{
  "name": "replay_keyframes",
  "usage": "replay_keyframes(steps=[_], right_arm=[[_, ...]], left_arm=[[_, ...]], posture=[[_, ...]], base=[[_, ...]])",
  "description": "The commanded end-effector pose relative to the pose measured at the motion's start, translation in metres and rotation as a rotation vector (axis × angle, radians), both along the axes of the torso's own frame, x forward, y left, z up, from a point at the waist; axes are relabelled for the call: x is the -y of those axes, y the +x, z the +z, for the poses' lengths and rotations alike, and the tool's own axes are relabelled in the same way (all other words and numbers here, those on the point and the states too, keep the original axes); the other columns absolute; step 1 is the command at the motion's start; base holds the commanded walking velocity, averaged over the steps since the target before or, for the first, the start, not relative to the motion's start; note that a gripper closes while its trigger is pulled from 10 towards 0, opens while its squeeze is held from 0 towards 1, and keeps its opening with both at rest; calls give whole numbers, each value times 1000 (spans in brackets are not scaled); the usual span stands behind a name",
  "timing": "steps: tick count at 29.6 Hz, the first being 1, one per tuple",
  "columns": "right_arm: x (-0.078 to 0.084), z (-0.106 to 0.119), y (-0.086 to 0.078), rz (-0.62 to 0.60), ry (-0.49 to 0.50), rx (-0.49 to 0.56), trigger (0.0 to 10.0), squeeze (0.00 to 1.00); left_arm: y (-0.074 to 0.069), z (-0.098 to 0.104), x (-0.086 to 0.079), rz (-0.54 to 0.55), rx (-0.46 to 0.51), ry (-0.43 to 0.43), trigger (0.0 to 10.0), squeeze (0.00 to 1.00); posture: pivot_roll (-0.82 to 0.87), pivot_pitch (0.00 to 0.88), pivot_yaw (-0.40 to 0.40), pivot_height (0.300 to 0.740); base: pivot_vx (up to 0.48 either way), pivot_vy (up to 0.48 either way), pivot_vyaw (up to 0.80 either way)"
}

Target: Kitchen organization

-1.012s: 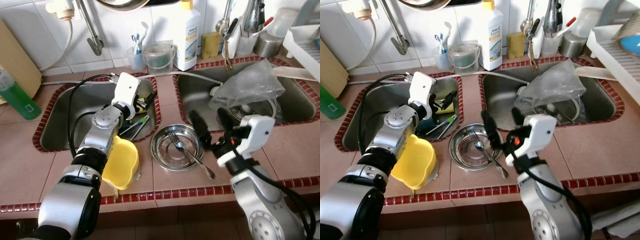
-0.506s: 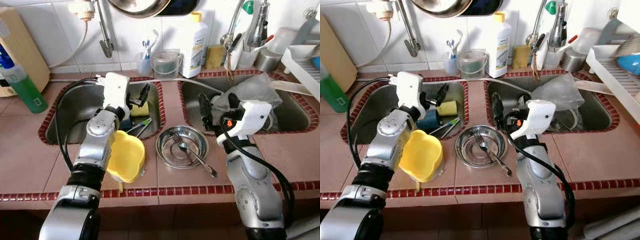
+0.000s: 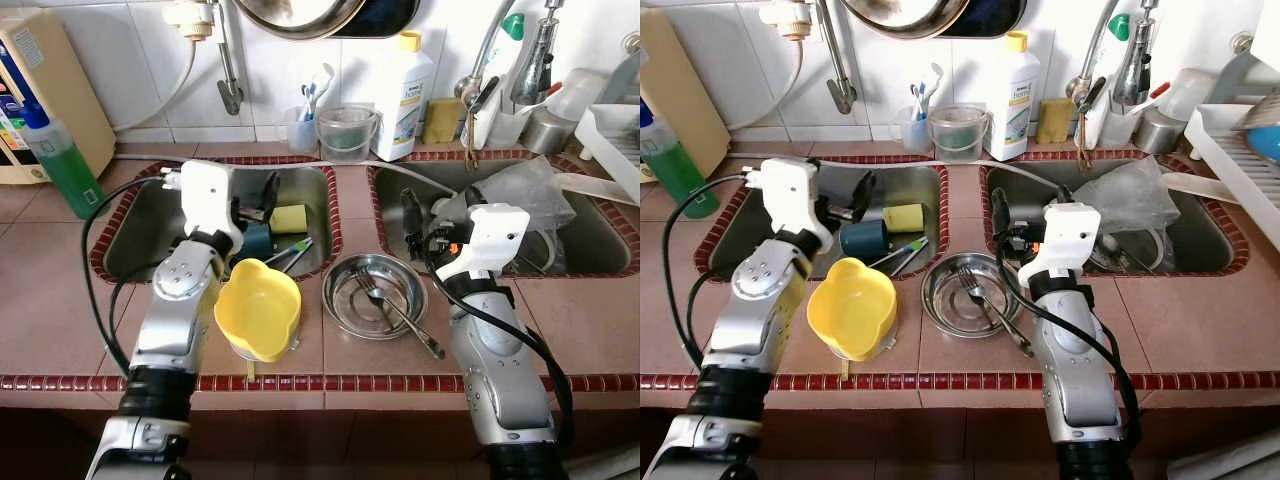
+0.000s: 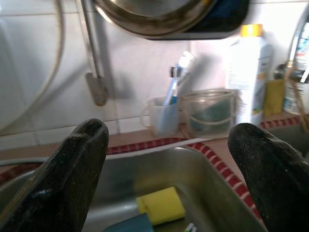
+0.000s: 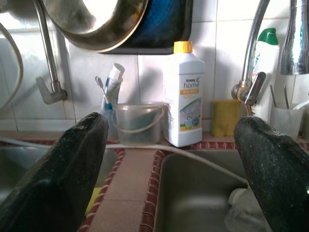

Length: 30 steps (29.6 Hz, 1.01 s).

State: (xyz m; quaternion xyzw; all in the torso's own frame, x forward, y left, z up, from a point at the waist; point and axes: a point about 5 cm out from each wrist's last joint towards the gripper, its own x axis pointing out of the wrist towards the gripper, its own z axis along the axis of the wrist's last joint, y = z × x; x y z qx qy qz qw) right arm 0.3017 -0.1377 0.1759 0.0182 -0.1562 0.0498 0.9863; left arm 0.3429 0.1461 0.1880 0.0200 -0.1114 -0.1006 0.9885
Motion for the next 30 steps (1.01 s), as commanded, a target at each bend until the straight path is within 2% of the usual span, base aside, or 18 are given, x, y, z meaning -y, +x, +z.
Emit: replay_keyframes(steps=[1,15,30], right_arm=[[1,1,2,-1,-16,15,10000,0],[-3,-6,1,32,-35,-4,10000,0],[-4,-11,-2,51,-48,-24,10000,0]], left_arm=[[-3,3,-7,42,8,5,10000,0],[-12,1,-8,41,12,-1,10000,0],[-17,-6,-16,62,-46,5,10000,0]], posture=[[-68,0,29,740],[-55,0,9,740],[-52,0,-3,740]], base=[[0,0,0],[0,0,0],[0,0,0]])
